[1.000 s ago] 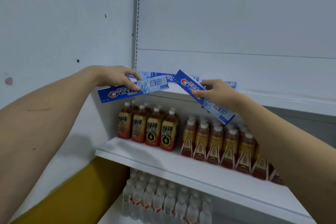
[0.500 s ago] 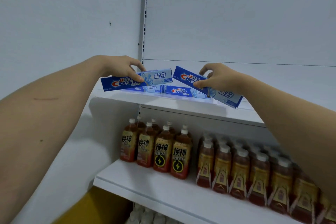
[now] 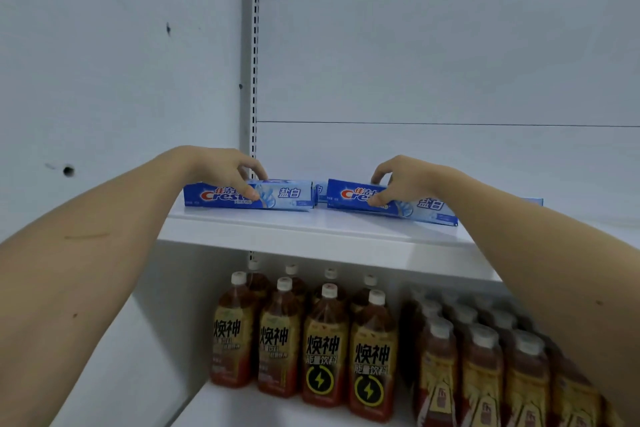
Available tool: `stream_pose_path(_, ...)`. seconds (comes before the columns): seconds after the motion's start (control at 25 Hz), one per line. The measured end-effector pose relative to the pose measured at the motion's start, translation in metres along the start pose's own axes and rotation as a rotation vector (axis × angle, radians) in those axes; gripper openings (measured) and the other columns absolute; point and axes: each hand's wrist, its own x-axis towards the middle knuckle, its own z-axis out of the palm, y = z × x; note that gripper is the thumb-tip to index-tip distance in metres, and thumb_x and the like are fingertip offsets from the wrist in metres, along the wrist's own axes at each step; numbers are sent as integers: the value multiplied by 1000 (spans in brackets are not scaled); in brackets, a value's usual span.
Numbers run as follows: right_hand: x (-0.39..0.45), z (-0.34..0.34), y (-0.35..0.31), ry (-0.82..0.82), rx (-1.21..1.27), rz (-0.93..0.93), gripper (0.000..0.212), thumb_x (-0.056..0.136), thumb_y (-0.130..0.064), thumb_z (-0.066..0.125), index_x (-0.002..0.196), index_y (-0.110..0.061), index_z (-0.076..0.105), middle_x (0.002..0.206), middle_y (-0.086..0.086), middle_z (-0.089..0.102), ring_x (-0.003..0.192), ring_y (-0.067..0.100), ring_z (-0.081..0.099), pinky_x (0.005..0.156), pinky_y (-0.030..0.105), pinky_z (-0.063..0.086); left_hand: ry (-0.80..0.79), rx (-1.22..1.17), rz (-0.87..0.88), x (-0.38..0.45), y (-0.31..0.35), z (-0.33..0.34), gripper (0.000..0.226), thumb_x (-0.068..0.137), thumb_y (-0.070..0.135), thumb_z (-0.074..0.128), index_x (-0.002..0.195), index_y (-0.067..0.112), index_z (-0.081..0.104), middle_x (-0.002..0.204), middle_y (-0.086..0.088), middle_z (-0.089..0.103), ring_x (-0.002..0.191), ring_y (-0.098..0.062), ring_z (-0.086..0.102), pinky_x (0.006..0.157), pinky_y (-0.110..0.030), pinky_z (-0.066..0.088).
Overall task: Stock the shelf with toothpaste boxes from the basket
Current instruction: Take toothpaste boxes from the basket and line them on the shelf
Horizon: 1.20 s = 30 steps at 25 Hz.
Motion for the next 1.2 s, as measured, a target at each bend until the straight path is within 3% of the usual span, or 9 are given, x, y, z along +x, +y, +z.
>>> stream_pose_path(0.08, 11, 7, -6, -20, -22, -20, 50, 80, -43, 75, 124, -23, 61, 108, -1, 56, 94, 21, 58, 84, 35, 51, -24, -6, 6, 13, -4, 2, 35, 85, 34, 74, 116, 39, 58, 124, 0, 61, 102, -23, 65, 90, -41, 56)
stream_pose_path(0.28, 16, 16, -10, 56, -43, -18, 51, 80, -44, 75, 123, -21, 58, 113, 0, 53, 97, 20, 55, 87, 38, 53, -16, -20, 14, 12, 2, -5, 38, 80, 41, 76, 115, 35, 62, 112, -1, 69, 89, -23, 73, 77, -38, 61)
stream_pose_path(0.44, 7, 10, -10, 151, 2, 5, 50, 88, -48, 64, 126, -17, 54, 127, 6, 56, 99, 20, 52, 91, 41, 52, 23, 72, 18, 0, 11, 1, 42, 82, 47, 72, 121, 38, 57, 122, 0, 64, 88, -14, 67, 73, -29, 56)
stream_pose_path(0.6, -24, -7, -6, 218, 107, 20, 42, 95, -47, 52, 122, -15, 56, 126, 7, 59, 100, 21, 52, 89, 39, 48, 124, 51, 11, -29, 36, 5, 55, 88, 45, 66, 137, 30, 48, 137, -3, 55, 104, -20, 58, 91, -35, 50)
stream_pose_path(0.8, -89, -20, 5, 197, 241, -15, 47, 100, -46, 43, 127, -9, 56, 127, 10, 60, 104, 26, 54, 84, 34, 41, 249, -46, -12, -77, 82, 25, 55, 92, 52, 56, 141, 28, 44, 143, -8, 50, 118, -26, 53, 102, -41, 40)
stream_pose_path(1.08, -190, -17, 18, 283, 704, -127, 53, 100, -45, 43, 145, -17, 39, 142, 9, 47, 123, 25, 51, 102, 37, 40, 385, -409, -19, -163, 172, 84, 50, 100, 51, 41, 142, 24, 45, 150, -6, 42, 134, -24, 42, 109, -39, 32)
stream_pose_path(1.2, -228, -21, 14, 286, 896, -147, 51, 102, -44, 40, 146, -18, 38, 143, 5, 47, 118, 17, 50, 97, 34, 41, 425, -514, -5, -193, 202, 107, 51, 104, 48, 28, 145, 20, 41, 145, -3, 46, 124, -16, 41, 100, -33, 29)
